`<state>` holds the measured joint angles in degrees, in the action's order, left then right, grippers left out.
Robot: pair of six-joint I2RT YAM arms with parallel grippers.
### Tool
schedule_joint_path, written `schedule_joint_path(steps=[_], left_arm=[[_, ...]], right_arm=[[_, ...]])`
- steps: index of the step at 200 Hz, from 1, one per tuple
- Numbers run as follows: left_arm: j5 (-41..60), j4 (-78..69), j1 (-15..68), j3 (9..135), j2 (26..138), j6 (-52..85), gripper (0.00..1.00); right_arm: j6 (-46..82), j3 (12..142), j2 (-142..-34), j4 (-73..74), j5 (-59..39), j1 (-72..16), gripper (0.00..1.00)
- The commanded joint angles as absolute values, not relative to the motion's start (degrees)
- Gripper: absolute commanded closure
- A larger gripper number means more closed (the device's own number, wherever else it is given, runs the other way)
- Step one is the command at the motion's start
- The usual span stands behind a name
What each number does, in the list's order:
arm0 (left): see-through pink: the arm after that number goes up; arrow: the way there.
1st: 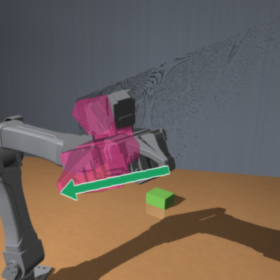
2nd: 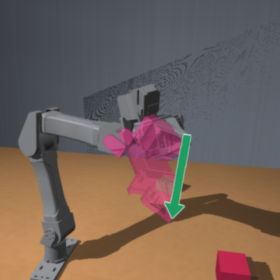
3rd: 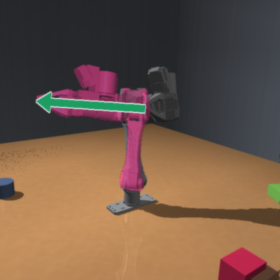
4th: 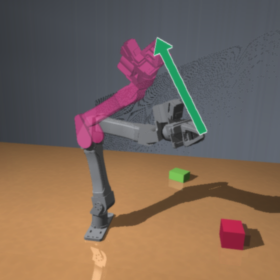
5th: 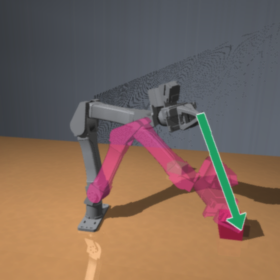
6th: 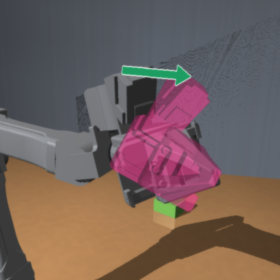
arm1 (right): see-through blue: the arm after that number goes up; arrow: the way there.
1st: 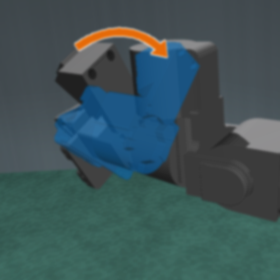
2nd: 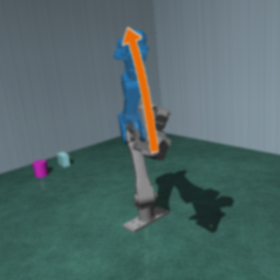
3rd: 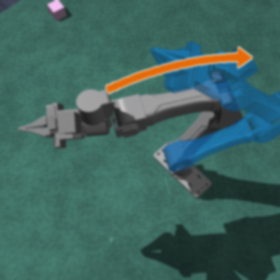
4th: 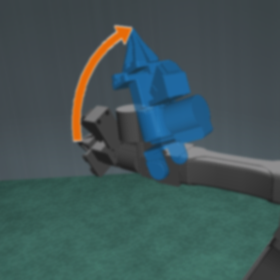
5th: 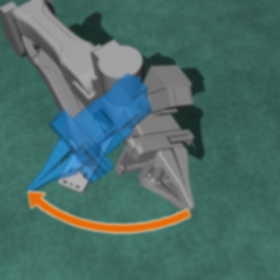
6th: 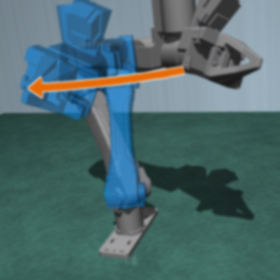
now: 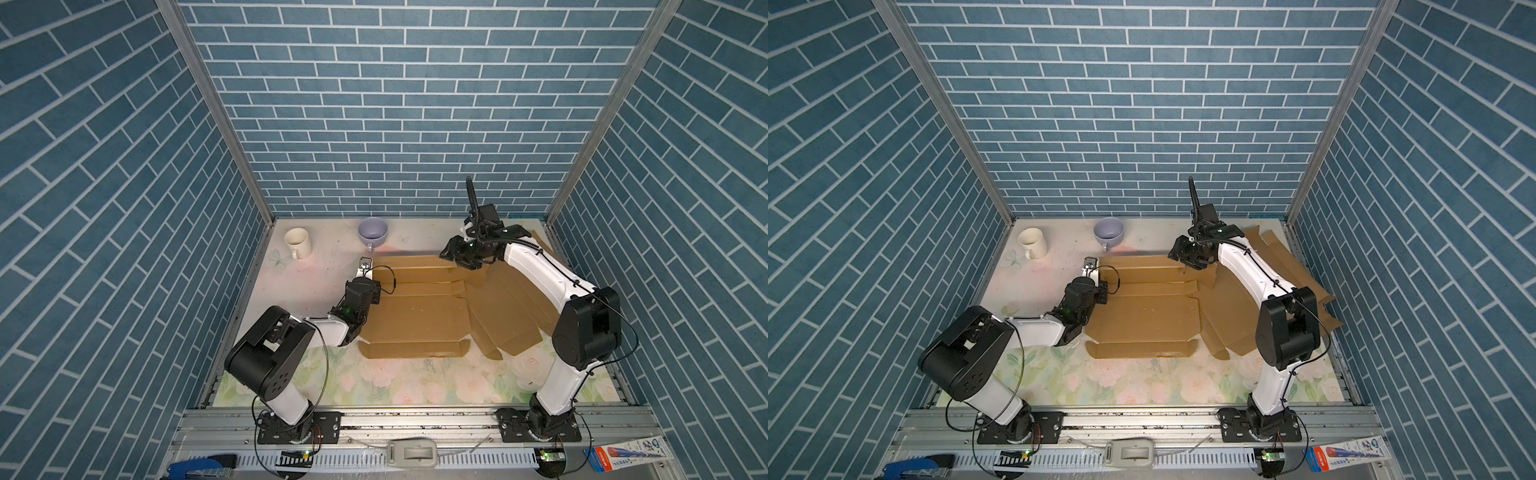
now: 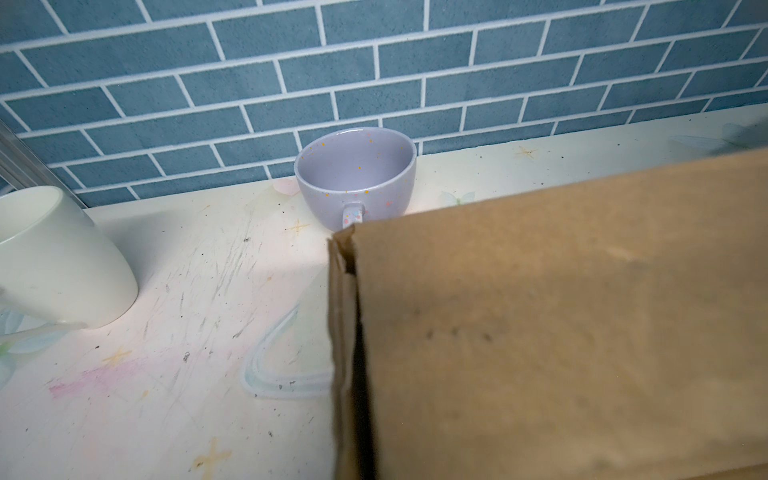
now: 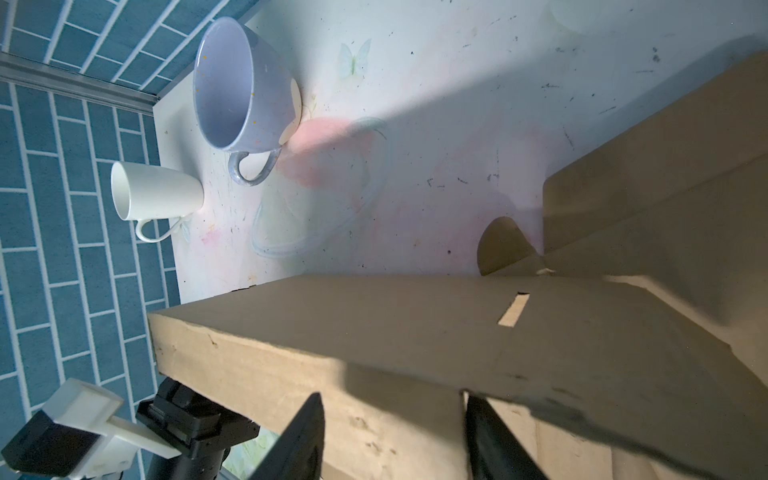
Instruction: Fold the paper box
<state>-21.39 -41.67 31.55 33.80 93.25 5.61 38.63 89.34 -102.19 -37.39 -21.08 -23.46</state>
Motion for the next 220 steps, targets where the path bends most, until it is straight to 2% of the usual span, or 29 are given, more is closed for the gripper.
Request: schedule_joint_path(steps=[1,23,37,65,95,121,162,220], left_arm=[[-21.84,-37.39,32.01,33.39,93.87,4.31,1.0],[-22.13,-36.6,31.99,33.67,93.9,4.39,1.0],[-22.15,-35.66,31.99,34.3,94.11,4.57,1.0],[-22.15,-33.94,31.92,35.56,94.37,4.43,1.0],[-21.47,-30.76,31.82,37.25,94.51,4.4,1.0],[-21.01,-28.82,31.77,38.58,95.49,4.56,1.0],[-20.69,-27.75,31.73,39.5,96.04,4.88,1.0],[-20.29,-27.03,31.73,39.77,96.67,4.87,1.0]], right_arm=[[37.94,85.27,-96.73,-34.38,-24.88,-21.4,0.4],[37.19,80.39,-91.65,-32.64,-25.3,-18.38,0.39],[37.18,75.92,-88.69,-31.04,-24.63,-16.57,0.43],[38.01,66.58,-85.6,-25.5,-22.34,-16.04,0.58],[36.63,57.72,-82.18,-17.26,-12.24,-16.0,0.79],[34.33,50.15,-82.96,-6.98,-6.51,-16.92,0.91],[31.12,45.55,-87.71,1.23,4.16,-21.29,0.94],[33.32,47.16,-95.61,6.0,2.06,-22.94,0.95]])
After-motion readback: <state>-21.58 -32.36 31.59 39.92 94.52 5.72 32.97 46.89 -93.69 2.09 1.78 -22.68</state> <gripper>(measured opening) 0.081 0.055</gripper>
